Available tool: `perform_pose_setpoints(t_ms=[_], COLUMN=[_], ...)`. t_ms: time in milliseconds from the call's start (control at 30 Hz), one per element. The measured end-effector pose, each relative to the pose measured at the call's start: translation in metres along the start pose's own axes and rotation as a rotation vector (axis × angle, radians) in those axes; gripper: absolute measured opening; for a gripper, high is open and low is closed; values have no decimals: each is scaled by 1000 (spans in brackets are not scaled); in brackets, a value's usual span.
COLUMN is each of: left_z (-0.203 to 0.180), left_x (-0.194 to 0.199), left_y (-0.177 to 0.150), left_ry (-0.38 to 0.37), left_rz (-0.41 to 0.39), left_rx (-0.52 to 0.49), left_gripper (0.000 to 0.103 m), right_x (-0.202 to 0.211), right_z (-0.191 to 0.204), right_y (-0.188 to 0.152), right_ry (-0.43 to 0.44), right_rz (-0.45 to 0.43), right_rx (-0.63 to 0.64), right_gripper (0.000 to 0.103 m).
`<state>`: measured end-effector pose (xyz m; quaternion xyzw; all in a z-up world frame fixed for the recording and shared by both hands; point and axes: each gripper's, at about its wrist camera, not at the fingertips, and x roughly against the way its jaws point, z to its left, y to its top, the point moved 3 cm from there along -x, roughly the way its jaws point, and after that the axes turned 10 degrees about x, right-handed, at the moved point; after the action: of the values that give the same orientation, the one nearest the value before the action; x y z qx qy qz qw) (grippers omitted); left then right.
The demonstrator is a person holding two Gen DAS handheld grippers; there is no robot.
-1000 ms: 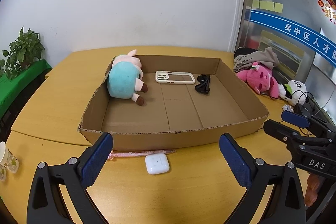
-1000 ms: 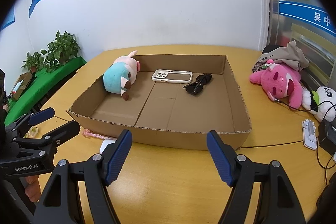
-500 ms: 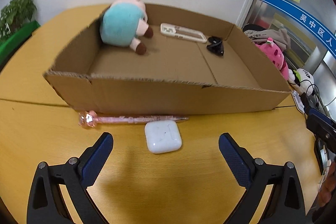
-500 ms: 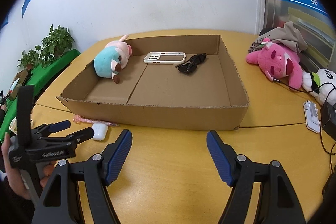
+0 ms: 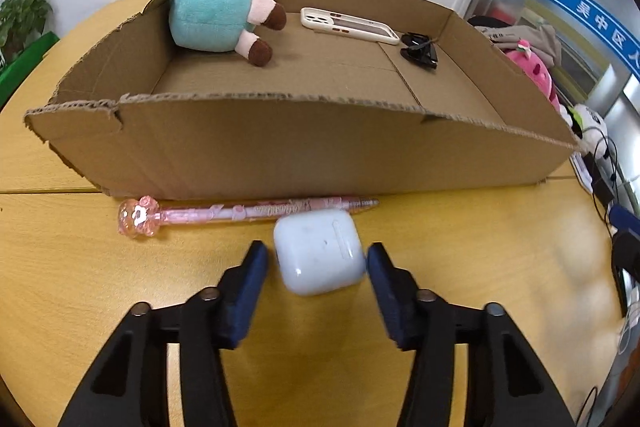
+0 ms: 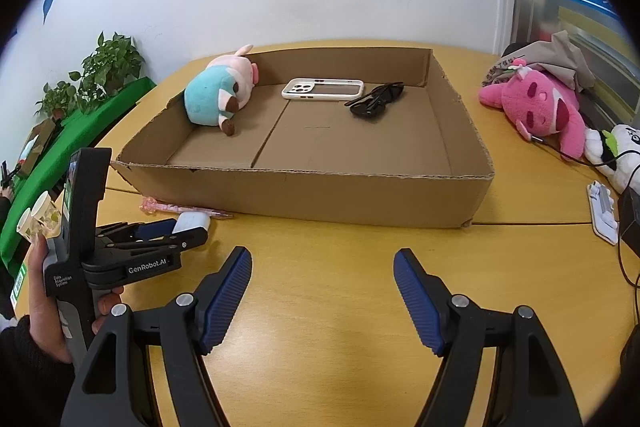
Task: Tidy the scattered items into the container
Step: 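Move the left tool to the white earbud case and close on it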
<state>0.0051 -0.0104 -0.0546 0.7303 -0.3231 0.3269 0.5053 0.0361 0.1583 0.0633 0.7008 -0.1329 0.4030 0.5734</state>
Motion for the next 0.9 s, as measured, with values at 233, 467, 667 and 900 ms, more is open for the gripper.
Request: perform_pose_setpoints(t_ms=[233, 467, 667, 900], left_z=[-2, 12, 4, -10], left_x=[19, 25, 12, -8], left_y=[-34, -26, -3, -3], left_ry=[-52, -55, -50, -12], left_rz=[25, 10, -16, 5], left_rx=[-91, 11, 5, -121], left_gripper=[27, 73, 89, 62], right_x=[-10, -28, -31, -32], right_z=[15, 39, 35, 17], right_y=[-4, -9, -10, -13], right_ry=[123, 204, 207, 192], right_rz=[25, 66, 71, 81], right_rx=[5, 22, 17, -12], right_gripper=[73, 73, 73, 73])
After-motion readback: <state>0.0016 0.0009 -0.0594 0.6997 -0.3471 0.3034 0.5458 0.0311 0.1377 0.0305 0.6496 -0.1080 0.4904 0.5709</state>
